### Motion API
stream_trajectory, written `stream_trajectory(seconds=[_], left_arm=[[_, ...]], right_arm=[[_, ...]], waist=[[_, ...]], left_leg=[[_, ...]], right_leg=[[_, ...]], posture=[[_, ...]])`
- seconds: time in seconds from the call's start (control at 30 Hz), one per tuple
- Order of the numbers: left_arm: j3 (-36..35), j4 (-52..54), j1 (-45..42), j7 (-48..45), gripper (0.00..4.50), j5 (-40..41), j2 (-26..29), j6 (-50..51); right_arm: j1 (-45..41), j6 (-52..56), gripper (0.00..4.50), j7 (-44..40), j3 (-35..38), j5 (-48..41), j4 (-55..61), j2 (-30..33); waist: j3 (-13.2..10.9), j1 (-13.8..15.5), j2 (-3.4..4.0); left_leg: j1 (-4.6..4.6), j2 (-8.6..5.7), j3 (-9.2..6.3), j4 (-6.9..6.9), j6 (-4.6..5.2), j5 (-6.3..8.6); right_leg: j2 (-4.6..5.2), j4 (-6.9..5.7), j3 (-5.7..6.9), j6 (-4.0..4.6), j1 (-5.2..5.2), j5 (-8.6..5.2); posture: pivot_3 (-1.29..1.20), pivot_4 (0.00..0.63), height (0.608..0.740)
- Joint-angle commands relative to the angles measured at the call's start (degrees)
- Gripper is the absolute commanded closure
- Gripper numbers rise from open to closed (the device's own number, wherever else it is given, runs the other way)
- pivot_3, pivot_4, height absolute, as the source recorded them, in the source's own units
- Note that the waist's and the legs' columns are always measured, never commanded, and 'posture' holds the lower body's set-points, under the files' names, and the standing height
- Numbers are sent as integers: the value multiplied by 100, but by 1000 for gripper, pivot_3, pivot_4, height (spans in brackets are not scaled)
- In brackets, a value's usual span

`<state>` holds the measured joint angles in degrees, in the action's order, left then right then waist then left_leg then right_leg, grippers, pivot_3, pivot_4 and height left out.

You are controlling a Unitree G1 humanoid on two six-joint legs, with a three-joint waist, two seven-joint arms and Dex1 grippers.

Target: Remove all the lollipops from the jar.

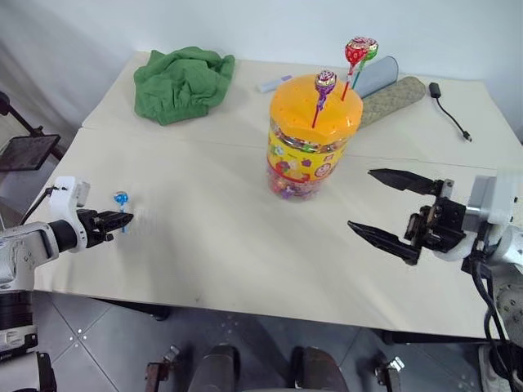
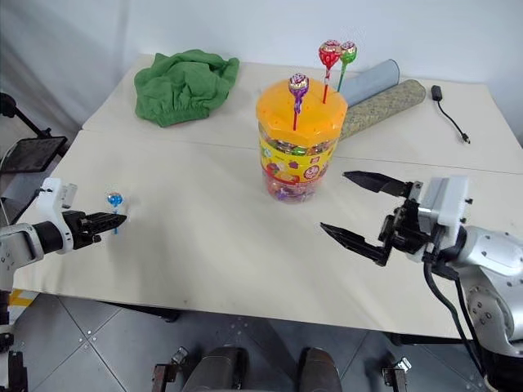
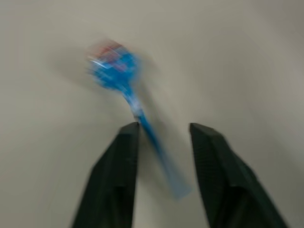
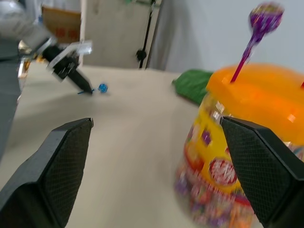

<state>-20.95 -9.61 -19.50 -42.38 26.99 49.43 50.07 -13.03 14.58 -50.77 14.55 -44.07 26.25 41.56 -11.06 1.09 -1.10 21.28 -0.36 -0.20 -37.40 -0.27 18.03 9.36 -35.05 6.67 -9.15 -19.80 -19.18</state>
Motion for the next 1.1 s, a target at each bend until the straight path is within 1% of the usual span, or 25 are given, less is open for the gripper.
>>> stream_trajectory(seconds=[0.03,0.07,0.1,0.2,0.27,0.33,0.47,0.5,0.6,0.63,0.77,0.87,0.9,0.93,0.97,1.0,1.1], left_arm=[[-669,63,224,-785,1394,249,14,-1306],[-843,53,312,-1160,1151,395,-28,-1703],[-981,62,367,-1467,1151,535,-64,-1986],[-1138,184,202,-1924,1151,971,-115,-2132],[-1110,366,19,-2062,1151,1220,-188,-2160],[-1092,763,-116,-2173,1151,1535,-380,-2257],[-855,1454,-361,-1994,1151,2108,-614,-1824],[-773,1644,-450,-2026,1151,2213,-726,-1885],[-613,1750,-685,-1902,1132,2306,-849,-1877],[-590,1733,-720,-1878,1132,2307,-858,-1884],[-480,1733,-793,-1899,1132,2335,-892,-1953],[-414,1727,-828,-1884,1132,2330,-942,-2005],[-391,1716,-836,-1880,1132,2313,-960,-2043],[-373,1701,-845,-1876,1132,2302,-977,-2069],[-363,1680,-844,-1881,1132,2289,-996,-2099],[-348,1655,-844,-1890,1132,2268,-1012,-2138],[-287,1576,-883,-1897,1132,2235,-1051,-2232]], right_arm=[[-548,493,0,761,-242,-17,74,-210],[-759,675,0,1003,-362,72,44,-284],[-966,822,0,1203,-464,139,-3,-360],[-1673,1250,0,1779,-779,317,-212,-639],[-2059,1393,0,2061,-920,513,-395,-822],[-2374,1463,0,2244,-1078,766,-591,-991],[-2759,1490,0,2376,-1309,1121,-890,-1262],[-2849,1467,0,2375,-1364,1165,-944,-1368],[-2974,1489,581,2387,-1403,1260,-1038,-1544],[-2982,1486,884,2365,-1393,1285,-1052,-1565],[-3027,1363,2259,2268,-1353,1370,-1096,-1640],[-3083,1298,3228,2204,-1335,1390,-1128,-1705],[-3100,1278,3618,2184,-1322,1384,-1132,-1739],[-3116,1252,3896,2161,-1298,1367,-1135,-1775],[-3123,1219,4296,2139,-1258,1331,-1132,-1823],[-3128,1173,4474,2102,-1192,1253,-1129,-1886],[-3108,989,4474,1916,-913,962,-1102,-2012]], waist=[[0,-48,0],[0,-81,0],[0,-100,0],[-1,-121,2],[-2,-131,3],[-1,-115,2],[-1,-131,1],[-1,-143,1],[0,-170,1],[0,-193,1],[-1,-294,1],[-1,-293,1],[-1,-288,1],[-1,-284,1],[-1,-283,1],[-1,-282,1],[-1,-275,1]], left_leg=[[1,0,2,2,-1,1],[2,1,3,3,-2,1],[3,2,5,3,-3,2],[7,3,23,6,-5,2],[11,3,40,3,-5,2],[26,2,52,-2,-5,2],[30,0,55,-4,-3,3],[30,0,57,-3,-3,3],[29,-3,64,-3,-3,3],[28,-4,64,-4,-3,3],[28,-9,68,-1,-4,3],[26,-8,69,2,-4,3],[26,-6,70,1,-4,3],[27,-5,70,0,-4,3],[27,-5,69,-2,-4,3],[27,-5,68,-2,-4,3],[27,-4,68,-2,-4,3]], right_leg=[[-3,0,-1,1,-5,0],[-4,-2,-1,2,-9,-1],[-4,-5,-2,3,-14,-1],[-4,-9,1,4,-22,-2],[-3,-23,1,4,-34,-2],[5,-54,1,4,-61,-2],[8,-65,3,4,-69,-1],[8,-65,3,4,-70,-1],[7,-65,5,4,-73,-1],[4,-66,5,4,-73,-1],[2,-73,6,4,-80,-1],[0,-73,7,4,-84,-1],[0,-73,6,4,-83,-1],[1,-73,6,4,-83,-1],[1,-73,4,4,-83,-1],[2,-73,4,4,-83,-1],[2,-73,3,4,-83,-1]], posture=[[0,150,740],[0,150,740],[0,150,740],[0,150,740],[0,150,740],[0,150,740],[0,150,740],[0,150,740],[0,150,740],[0,150,740],[0,150,740],[0,150,740],[0,150,740],[0,150,740],[0,150,740],[0,150,740],[0,150,740]])
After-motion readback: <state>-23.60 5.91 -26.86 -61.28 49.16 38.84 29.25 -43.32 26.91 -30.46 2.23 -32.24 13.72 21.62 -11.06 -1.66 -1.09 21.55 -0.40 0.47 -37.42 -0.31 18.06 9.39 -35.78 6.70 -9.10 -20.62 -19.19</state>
